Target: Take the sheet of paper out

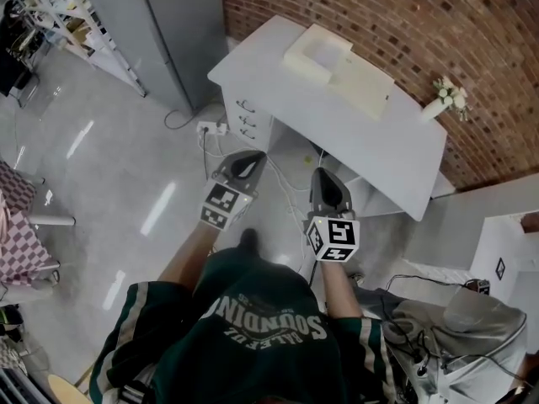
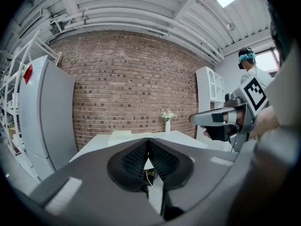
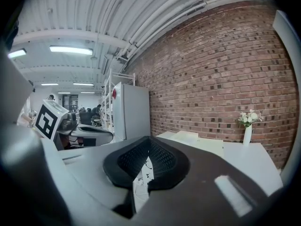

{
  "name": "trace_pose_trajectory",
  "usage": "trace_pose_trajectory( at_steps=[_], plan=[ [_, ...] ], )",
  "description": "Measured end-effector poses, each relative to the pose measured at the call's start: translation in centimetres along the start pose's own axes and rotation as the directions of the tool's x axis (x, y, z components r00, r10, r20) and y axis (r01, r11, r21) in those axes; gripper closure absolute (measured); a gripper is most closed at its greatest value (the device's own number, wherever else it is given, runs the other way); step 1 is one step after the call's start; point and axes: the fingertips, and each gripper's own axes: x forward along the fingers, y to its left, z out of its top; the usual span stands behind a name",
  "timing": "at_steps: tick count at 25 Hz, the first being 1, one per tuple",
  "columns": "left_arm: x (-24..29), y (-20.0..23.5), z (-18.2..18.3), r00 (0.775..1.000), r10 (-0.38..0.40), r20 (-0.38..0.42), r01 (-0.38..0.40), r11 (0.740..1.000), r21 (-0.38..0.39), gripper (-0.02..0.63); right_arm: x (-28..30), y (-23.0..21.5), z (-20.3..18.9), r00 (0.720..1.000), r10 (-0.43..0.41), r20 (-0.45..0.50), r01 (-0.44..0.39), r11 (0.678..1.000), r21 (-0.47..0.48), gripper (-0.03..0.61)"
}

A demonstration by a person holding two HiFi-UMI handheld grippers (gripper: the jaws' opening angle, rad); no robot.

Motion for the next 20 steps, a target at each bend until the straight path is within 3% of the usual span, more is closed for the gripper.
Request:
trace_pose_trajectory(
  at_steps=[6,20],
  plan=[
    [0.9,3.4,-0.6,1.0,-0.014,-0.021,0.014,1.0,-0.008,0.603,3.4,0.7,0.2,1.0,-0.012,-0.008,0.012,1.0,0.016,0.577],
    [5.8,6.6,-1.1,0.999,-0.036,-0.039,0.035,0.999,-0.026,0.603,8.6,-2.1,0.0,0.999,-0.036,-0.027,0.037,0.999,0.03,0.577]
  ],
)
